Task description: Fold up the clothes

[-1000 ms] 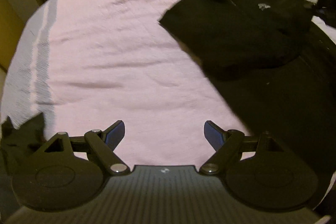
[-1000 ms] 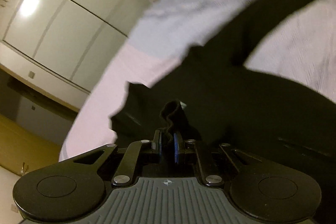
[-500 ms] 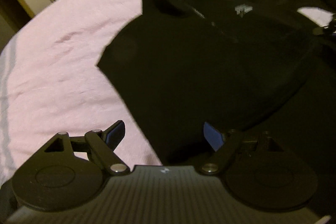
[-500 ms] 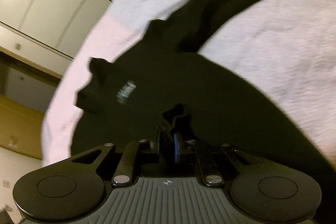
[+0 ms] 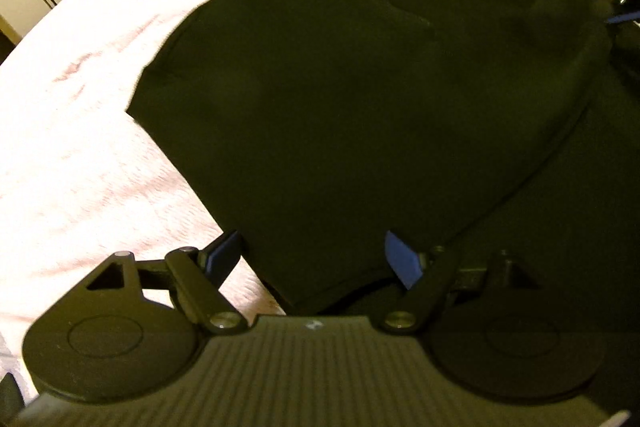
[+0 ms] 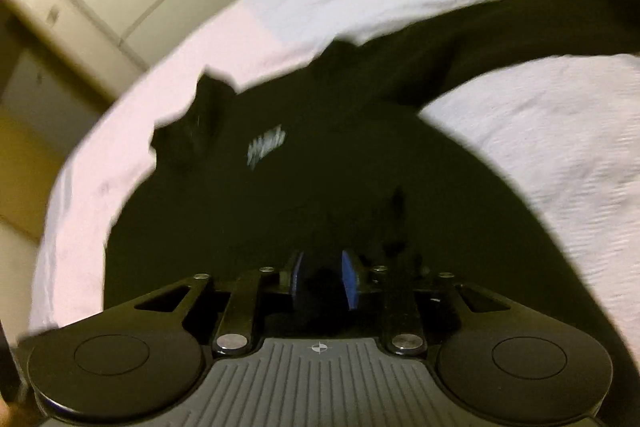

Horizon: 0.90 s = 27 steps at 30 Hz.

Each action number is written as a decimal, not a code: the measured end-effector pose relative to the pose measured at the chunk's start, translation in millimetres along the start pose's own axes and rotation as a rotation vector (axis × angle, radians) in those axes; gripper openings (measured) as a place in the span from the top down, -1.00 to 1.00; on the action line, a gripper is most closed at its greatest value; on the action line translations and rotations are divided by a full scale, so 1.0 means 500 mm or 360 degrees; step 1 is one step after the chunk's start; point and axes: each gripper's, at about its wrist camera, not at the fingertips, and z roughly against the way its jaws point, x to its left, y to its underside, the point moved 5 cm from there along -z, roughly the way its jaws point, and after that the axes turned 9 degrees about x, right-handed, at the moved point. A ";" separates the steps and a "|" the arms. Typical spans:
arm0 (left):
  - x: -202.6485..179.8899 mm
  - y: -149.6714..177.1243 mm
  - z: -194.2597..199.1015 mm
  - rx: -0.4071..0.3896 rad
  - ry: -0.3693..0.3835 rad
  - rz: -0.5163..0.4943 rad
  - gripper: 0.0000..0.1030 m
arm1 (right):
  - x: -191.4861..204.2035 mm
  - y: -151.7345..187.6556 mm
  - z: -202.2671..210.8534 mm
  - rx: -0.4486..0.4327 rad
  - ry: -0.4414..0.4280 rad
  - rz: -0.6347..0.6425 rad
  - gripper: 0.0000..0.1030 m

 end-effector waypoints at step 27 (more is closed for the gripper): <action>-0.433 -0.296 0.050 0.0044 0.0042 -0.0173 -0.48 | -0.390 -0.201 0.193 -0.0110 0.0018 -0.0182 -0.24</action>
